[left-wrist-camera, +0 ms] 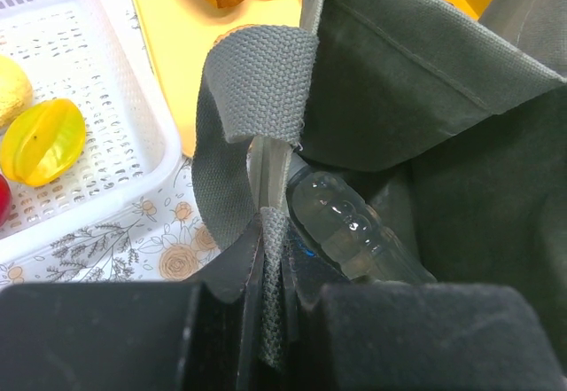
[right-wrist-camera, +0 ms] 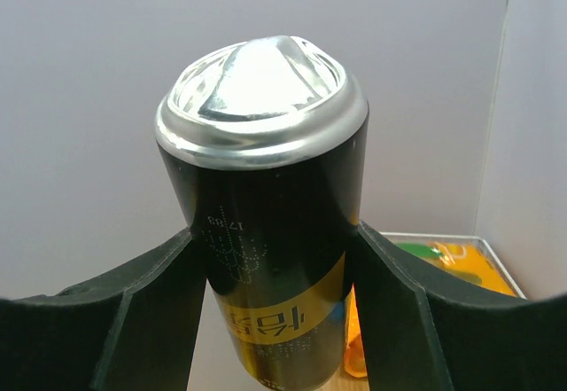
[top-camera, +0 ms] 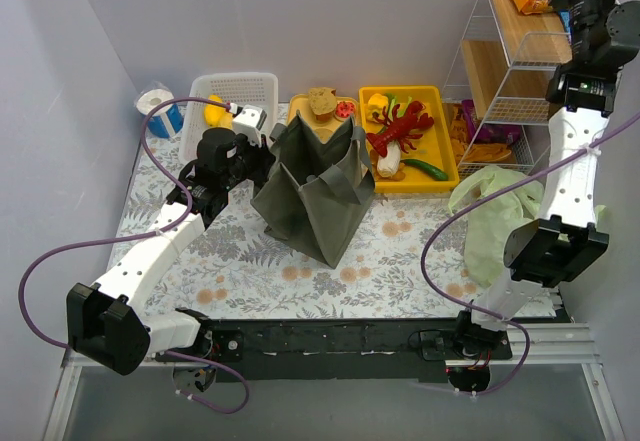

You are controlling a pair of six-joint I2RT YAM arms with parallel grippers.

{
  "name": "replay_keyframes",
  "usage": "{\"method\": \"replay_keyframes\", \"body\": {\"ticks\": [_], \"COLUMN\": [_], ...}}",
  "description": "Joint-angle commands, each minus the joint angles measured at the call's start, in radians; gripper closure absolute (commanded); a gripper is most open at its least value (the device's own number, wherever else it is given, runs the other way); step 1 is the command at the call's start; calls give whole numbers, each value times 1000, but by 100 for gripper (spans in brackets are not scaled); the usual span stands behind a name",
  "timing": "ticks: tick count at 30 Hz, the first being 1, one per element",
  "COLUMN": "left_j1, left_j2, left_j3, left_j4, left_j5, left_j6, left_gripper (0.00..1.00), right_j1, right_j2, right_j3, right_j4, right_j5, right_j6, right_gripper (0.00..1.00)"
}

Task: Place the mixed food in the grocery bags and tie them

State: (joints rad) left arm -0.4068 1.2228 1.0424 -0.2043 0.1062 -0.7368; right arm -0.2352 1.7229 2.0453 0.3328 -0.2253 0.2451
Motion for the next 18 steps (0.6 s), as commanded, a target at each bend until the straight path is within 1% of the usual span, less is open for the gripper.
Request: {"method": "replay_keyframes", "body": {"ticks": [1,3,4,6,7,8,9,10,11,12,14,15,17,18], "left_j1": [0,0,0,0,0,0,0,0,0,0,0,0,0,0], "left_j2": [-9,-11,-12,-19,-22,-28,-40,-46,-54,-68,-80,-88,-88,-88], "left_j3": [-16,-18,-19,-22,-25,-31,-35,-41,-44,-54,-65,-73,-77,-81], "left_j4": [-23,-18,-14,-7,3,9,16,29,39,45,66,74,86,86], "left_j5": [36,26,20,10,4,0,-2,-5,-7,-8,-7,-7,-2,-2], "left_j6": [-7,-10,-18,-27,-33,-42,-49,-53,-59,-59,-62,-62,-61,-59], "left_gripper": [100,100,100,100,100,100,100,100,100,100,100,100,100,100], "right_j1": [11,40,98,183,285,336,380,464,505,596,696,785,853,913], "right_j2": [-118,-196,-224,-294,-313,-328,-354,-365,-374,-391,-399,-393,-373,-367], "right_j3": [47,-63,-104,-190,-218,-247,-310,-342,-382,-455,-520,-543,-603,-620], "right_j4": [206,244,252,223,213,206,201,196,199,204,174,160,141,124], "right_j5": [-55,-87,-91,-74,-69,-66,-57,-52,-49,-45,1,13,9,4], "right_j6": [103,117,109,31,7,-24,-29,-27,-20,-30,-85,-93,-92,-89], "right_gripper": [79,80,80,80,80,80,80,80,81,81,82,82,82,83]}}
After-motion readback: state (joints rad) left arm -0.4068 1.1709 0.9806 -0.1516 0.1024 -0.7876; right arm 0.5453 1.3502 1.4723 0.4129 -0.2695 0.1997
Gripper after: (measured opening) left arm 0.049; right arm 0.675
